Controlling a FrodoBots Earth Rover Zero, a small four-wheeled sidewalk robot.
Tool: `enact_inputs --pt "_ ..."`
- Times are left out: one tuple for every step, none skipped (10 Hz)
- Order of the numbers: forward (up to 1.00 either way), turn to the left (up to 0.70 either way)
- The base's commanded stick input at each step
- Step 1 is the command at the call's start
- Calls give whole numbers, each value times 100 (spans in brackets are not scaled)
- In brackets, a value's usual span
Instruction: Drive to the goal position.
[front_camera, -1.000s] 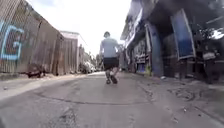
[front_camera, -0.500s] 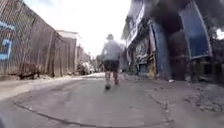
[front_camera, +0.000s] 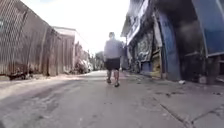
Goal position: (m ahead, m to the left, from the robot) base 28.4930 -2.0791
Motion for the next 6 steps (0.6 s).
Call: enact_inputs --pt "100 0" --pt "100 0" --pt "100 0" --pt "100 0" --pt "100 0" --pt "100 0"
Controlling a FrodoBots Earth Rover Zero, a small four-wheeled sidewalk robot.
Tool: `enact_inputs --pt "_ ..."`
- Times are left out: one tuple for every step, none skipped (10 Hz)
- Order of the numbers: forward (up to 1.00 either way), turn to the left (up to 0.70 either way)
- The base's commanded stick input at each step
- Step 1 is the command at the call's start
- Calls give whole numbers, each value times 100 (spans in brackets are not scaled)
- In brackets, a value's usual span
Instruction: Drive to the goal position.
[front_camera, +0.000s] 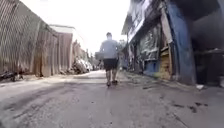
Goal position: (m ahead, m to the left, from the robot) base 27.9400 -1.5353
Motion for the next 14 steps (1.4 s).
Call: enact_inputs --pt "100 0" --pt "100 0" --pt "100 0" --pt "100 0" --pt "100 0" --pt "100 0" --pt "100 0" --pt "100 0" --pt "100 0" --pt "100 0" --pt "100 0" --pt "100 0" --pt "100 0" --pt "100 0"
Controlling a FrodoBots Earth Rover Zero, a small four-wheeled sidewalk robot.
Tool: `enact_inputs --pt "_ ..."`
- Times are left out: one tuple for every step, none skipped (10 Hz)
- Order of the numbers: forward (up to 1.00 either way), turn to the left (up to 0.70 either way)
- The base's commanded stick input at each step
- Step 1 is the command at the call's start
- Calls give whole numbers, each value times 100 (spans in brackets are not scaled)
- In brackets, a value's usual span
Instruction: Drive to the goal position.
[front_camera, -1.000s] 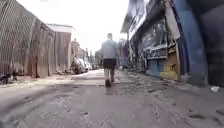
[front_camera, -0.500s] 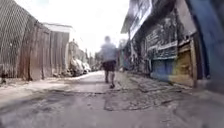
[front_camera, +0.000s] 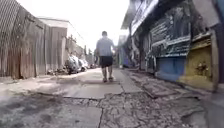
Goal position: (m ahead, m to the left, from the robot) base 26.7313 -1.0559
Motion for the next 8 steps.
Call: enact_inputs --pt "100 0" --pt "100 0" --pt "100 0" --pt "100 0" --pt "100 0" --pt "100 0" --pt "100 0" --pt "100 0"
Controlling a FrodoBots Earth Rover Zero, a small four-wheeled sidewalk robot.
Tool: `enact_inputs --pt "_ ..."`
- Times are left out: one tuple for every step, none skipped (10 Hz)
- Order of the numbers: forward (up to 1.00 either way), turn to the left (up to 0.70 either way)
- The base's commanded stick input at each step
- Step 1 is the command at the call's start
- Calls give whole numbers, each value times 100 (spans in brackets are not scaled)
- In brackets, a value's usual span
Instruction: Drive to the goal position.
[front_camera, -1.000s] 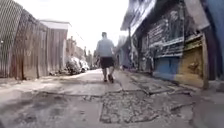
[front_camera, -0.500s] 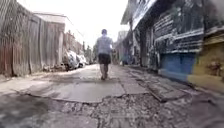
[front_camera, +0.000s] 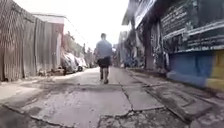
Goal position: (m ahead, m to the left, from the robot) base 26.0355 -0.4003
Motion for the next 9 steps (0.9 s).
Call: enact_inputs --pt "100 2" --pt "100 25" --pt "100 1" --pt "100 0" --pt "100 0" --pt "100 0" --pt "100 0" --pt "100 0" --pt "100 0"
